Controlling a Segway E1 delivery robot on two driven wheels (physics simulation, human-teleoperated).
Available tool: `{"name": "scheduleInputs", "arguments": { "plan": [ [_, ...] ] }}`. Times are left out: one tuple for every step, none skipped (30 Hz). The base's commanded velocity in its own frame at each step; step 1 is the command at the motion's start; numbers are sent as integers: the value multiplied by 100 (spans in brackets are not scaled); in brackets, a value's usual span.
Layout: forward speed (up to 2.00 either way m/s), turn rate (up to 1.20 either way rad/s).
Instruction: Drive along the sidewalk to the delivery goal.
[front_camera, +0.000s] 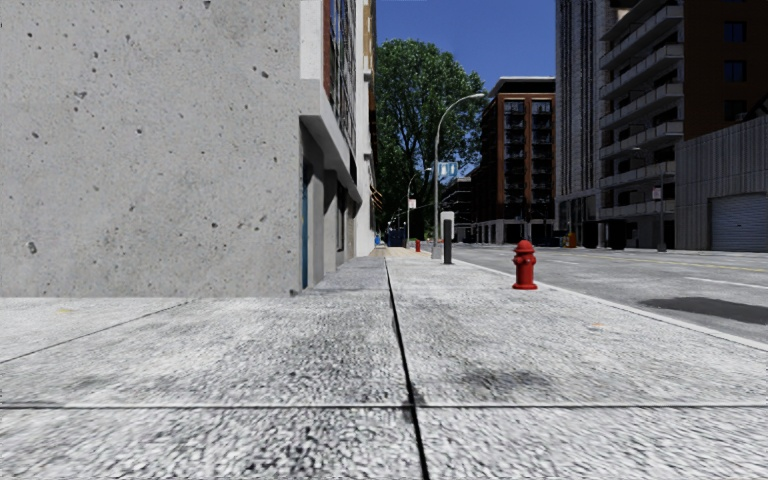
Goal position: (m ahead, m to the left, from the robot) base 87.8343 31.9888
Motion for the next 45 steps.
{"name": "scheduleInputs", "arguments": {
  "plan": [
    [200, 0],
    [200, 0],
    [200, 0],
    [200, 0],
    [200, 0],
    [200, 0],
    [200, 0],
    [200, 0],
    [200, 0],
    [200, 0],
    [200, 0],
    [200, 0],
    [200, 0],
    [200, 0],
    [200, 0],
    [200, 0],
    [200, 0],
    [200, 0],
    [200, 0],
    [200, 0],
    [200, 0],
    [200, 0],
    [200, 0],
    [200, 0],
    [200, 0],
    [200, 0],
    [200, 0],
    [200, 0],
    [200, 0],
    [200, 0],
    [200, 0],
    [200, 0],
    [200, 0],
    [200, 0],
    [200, 0],
    [200, 0],
    [200, 0],
    [200, 0],
    [200, 0],
    [200, 0],
    [200, 0],
    [200, 0],
    [200, 0],
    [200, 0],
    [200, 0]
  ]
}}
